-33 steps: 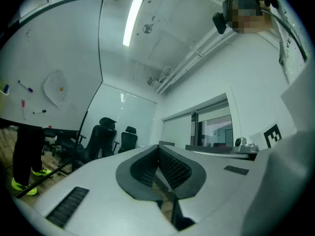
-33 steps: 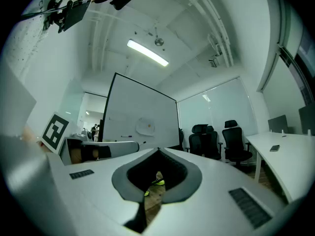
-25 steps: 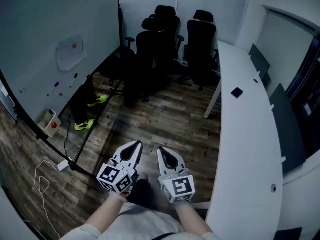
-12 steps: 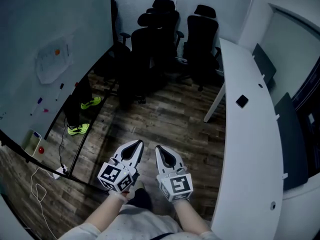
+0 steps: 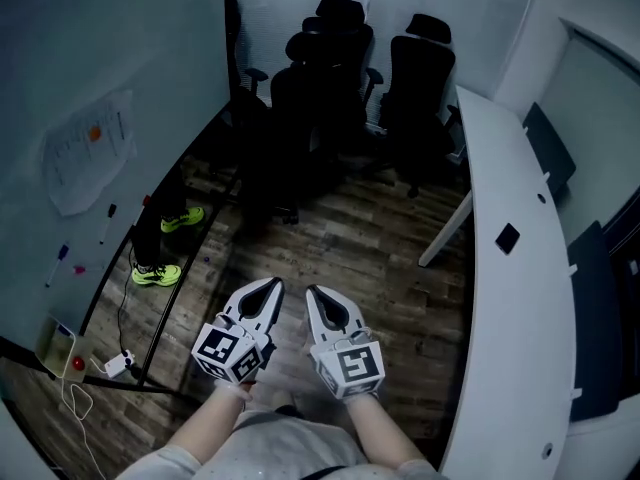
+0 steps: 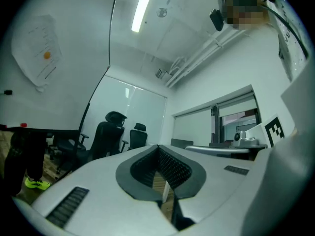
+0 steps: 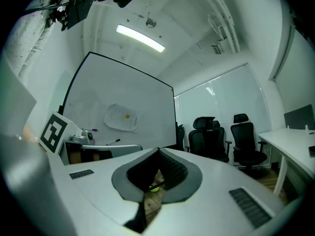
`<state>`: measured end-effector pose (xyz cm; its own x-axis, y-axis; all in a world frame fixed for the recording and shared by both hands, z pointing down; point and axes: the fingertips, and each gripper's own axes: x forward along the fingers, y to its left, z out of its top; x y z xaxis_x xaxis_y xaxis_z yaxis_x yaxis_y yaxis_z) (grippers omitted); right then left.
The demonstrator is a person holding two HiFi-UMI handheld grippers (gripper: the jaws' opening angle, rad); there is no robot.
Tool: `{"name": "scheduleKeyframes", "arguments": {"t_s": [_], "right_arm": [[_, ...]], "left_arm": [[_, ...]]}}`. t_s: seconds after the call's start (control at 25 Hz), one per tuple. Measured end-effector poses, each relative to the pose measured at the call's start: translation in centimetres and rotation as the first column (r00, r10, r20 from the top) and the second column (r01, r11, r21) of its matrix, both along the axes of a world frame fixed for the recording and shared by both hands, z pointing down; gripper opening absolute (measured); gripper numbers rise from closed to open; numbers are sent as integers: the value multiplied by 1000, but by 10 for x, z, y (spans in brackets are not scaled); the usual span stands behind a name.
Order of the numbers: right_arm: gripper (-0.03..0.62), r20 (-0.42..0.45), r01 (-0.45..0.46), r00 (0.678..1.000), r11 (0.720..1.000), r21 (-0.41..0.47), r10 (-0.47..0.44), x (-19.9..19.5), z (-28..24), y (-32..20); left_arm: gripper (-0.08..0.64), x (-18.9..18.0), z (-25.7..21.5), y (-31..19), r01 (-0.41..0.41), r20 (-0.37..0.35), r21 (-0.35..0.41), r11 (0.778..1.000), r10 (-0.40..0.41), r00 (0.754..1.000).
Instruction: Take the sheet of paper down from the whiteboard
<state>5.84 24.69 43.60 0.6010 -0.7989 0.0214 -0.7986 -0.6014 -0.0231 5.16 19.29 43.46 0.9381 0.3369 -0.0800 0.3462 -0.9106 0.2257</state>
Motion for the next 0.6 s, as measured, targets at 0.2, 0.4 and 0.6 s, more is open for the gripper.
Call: {"name": "scheduleKeyframes", "arguments": {"t_s": [0.2, 0.4, 0.6], "right_arm": [[19, 1, 51, 999, 999, -2, -51, 28, 6, -37], [20, -14, 135, 991, 991, -8, -135, 33, 1, -75], [18, -18, 223, 975, 975, -11, -223, 37, -3, -110]], "left_arm": [[15, 27, 6, -34, 26, -10, 1, 1000, -26, 1000], [15, 29, 3, -68, 96, -8, 1, 995, -96, 995], [14, 30, 0, -100, 170, -5, 4, 985, -170, 985]]}}
